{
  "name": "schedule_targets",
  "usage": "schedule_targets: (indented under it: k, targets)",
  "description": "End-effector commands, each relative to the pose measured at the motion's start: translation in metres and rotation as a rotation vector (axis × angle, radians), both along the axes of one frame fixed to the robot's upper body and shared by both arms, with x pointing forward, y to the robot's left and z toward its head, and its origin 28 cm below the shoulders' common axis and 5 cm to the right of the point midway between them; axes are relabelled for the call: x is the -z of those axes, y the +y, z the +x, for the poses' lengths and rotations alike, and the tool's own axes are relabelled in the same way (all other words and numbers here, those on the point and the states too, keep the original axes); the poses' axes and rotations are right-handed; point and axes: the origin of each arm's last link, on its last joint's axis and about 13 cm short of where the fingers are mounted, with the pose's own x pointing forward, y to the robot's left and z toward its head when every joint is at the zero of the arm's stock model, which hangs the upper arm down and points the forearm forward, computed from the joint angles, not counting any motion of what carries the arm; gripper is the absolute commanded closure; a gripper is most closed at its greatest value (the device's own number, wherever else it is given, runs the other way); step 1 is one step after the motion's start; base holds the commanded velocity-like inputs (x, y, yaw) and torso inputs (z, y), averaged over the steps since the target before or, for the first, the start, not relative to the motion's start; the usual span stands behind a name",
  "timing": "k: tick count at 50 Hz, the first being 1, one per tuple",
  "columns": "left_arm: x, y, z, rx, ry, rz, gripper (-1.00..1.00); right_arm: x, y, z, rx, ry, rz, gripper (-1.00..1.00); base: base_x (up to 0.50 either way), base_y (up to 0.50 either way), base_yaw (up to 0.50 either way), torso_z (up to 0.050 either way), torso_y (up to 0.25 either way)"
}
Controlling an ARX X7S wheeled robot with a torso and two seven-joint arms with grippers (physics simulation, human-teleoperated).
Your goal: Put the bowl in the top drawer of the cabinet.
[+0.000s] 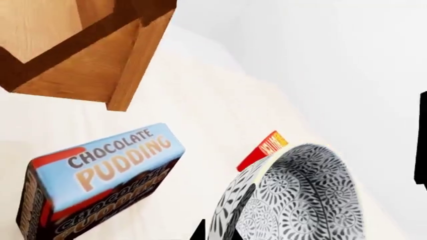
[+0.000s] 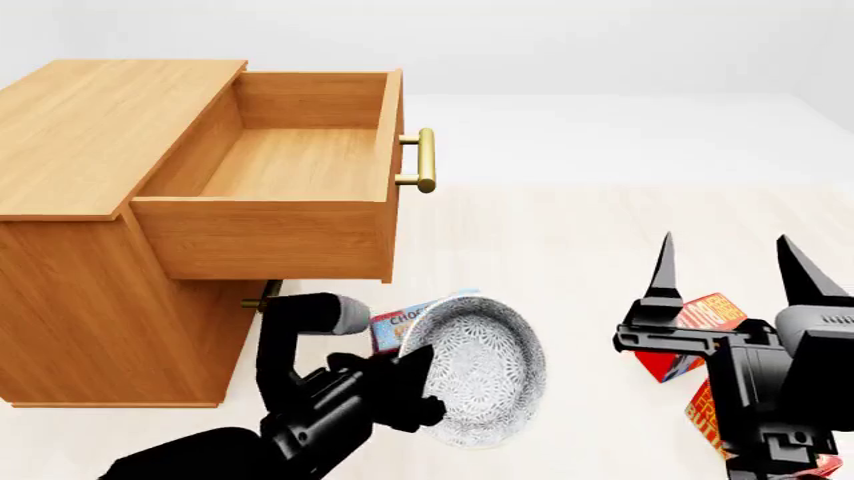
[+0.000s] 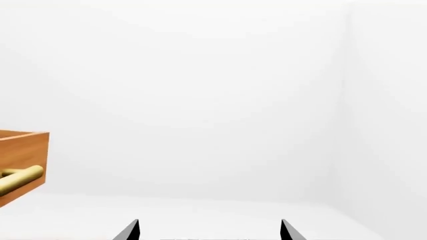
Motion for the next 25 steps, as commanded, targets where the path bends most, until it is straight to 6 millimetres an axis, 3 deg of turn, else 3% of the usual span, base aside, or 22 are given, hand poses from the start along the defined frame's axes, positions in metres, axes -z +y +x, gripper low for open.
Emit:
schedule_targets:
  k: [1, 25]
  targets:
    - [-0.022, 0.017, -0.006, 0.000, 0.010, -0.064, 1.00, 0.003, 0.004, 0.004, -0.019, 0.010, 0.000, -1.00, 0.00, 0.00, 0.00, 0.000, 0.000]
    - [-0.083, 0.039, -0.007, -0.053, -0.147, -0.074, 1.00, 0.032, 0.018, 0.020, -0.117, 0.080, 0.043, -1.00, 0.00, 0.00, 0.00, 0.000, 0.000]
